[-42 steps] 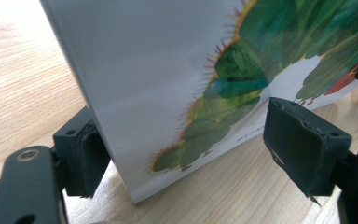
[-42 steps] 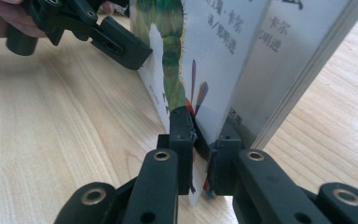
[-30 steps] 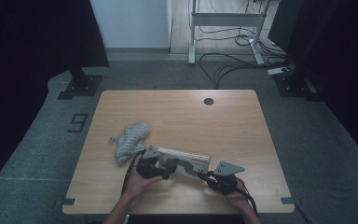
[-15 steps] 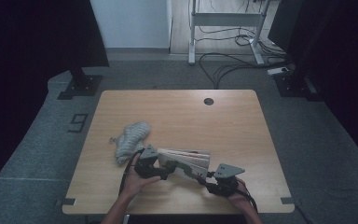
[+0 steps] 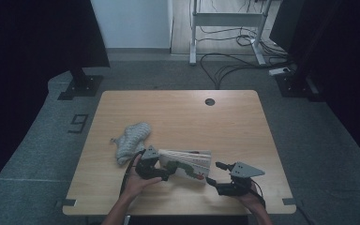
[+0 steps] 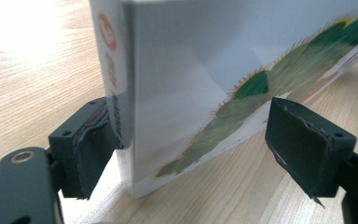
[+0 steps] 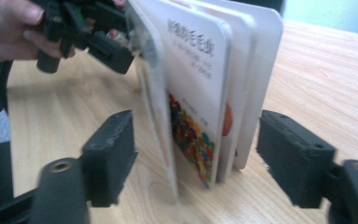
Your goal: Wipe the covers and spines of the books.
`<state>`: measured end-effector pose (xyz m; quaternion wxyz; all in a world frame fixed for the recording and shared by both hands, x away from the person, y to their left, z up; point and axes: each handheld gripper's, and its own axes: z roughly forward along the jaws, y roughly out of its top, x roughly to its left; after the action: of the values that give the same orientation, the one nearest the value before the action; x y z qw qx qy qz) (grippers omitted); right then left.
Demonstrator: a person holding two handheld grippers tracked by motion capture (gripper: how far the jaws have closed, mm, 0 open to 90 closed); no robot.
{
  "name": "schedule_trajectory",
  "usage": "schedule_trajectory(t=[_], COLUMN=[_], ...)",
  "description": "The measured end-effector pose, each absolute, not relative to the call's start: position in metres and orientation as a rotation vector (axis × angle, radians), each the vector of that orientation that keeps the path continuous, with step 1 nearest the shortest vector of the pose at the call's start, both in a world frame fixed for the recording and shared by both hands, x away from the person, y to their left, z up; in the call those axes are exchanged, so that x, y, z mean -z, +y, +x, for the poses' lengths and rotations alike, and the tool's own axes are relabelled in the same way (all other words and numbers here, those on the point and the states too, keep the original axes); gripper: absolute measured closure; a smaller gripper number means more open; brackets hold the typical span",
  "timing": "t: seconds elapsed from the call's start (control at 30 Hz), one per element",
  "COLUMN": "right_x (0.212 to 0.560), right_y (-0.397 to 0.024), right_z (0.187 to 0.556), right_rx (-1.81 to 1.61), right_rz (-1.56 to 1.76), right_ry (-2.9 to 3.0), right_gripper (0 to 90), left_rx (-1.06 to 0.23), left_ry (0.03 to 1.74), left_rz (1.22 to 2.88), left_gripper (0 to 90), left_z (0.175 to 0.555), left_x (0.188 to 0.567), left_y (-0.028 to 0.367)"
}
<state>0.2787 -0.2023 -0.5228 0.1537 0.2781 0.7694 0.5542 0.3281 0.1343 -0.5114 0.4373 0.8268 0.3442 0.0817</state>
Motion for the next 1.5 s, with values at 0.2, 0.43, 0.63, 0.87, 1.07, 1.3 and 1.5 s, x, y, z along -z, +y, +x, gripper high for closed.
schedule_trajectory(t=[0.2,0.43,0.63,0.87,1.07,1.3,1.5], right_x=[0.523,0.523,0.521,0.519,0.521,0.523,0.524], right_y=[-0.196,-0.194,-0.190,-0.182,-0.179,-0.176,-0.174], right_z=[0.292,0.302,0.315,0.324,0.323,0.318,0.315], right_rx=[-1.592,-1.636,-1.692,-1.728,-1.732,-1.729,-1.715], right_rz=[0.833,0.837,0.820,0.787,0.751,0.694,0.643], right_ry=[2.212,2.201,2.197,2.209,2.205,2.195,2.230], right_gripper=[14.7,12.3,12.5,15.8,32.6,55.6,66.4], left_rx=[-0.204,-0.204,-0.204,-0.205,-0.206,-0.204,-0.203], left_ry=[0.857,0.863,0.865,0.874,0.873,0.871,0.878], left_rz=[2.061,2.058,2.062,2.056,2.061,2.061,2.051], left_gripper=[17.5,17.5,17.5,17.6,17.5,17.6,17.6], left_z=[0.328,0.329,0.329,0.329,0.329,0.329,0.329], left_x=[0.512,0.512,0.513,0.513,0.513,0.513,0.512], left_y=[0.133,0.135,0.134,0.135,0.134,0.132,0.134])
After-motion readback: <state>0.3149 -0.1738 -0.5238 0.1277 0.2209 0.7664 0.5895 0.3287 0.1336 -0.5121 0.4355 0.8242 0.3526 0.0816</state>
